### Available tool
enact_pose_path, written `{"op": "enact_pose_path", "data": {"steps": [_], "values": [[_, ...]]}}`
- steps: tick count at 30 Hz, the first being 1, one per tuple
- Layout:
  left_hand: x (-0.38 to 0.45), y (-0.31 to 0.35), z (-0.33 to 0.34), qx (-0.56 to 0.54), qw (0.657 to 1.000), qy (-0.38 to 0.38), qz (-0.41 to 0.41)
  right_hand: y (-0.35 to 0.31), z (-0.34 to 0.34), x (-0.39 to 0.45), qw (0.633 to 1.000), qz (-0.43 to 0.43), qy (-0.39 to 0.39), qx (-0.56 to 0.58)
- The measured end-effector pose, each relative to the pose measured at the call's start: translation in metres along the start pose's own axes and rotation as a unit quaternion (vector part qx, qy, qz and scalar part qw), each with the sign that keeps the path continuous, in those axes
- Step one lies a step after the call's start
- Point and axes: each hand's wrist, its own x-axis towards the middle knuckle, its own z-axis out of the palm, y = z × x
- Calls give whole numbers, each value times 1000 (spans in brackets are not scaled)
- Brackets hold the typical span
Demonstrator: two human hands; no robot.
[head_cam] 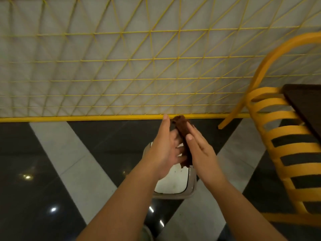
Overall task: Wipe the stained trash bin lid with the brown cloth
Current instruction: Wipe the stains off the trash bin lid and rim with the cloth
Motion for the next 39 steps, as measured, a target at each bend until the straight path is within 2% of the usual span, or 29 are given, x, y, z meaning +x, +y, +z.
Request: {"op": "enact_pose_path", "data": {"steps": [3,6,8,10,13,16,18,22,29,35,39], "values": [[-18,-24,6,-2,999,-16,-40,13,-1,-21,999,31,10,-25],[-26,-47,9,42,996,18,-71,28,-13,-35,994,94,39,-28],[-30,-57,5,111,989,74,-69,41,-21,-38,986,146,61,-49],[-32,-68,-5,179,970,162,-34,56,-29,-39,975,193,84,-65],[-31,-90,-33,301,909,285,43,75,-39,-38,965,226,106,-78],[-23,-109,-60,478,798,354,99,94,-43,-34,958,242,111,-102],[-14,-117,-69,547,757,337,118,102,-43,-29,957,244,115,-105],[6,-117,-80,629,711,298,99,104,-43,-12,962,217,135,-95],[26,-100,-81,674,674,281,112,88,-36,24,974,131,149,-105],[37,-106,-77,712,639,269,112,95,-18,25,969,57,88,-223],[41,-111,-78,721,626,278,110,104,-13,19,958,58,48,-277]]}}
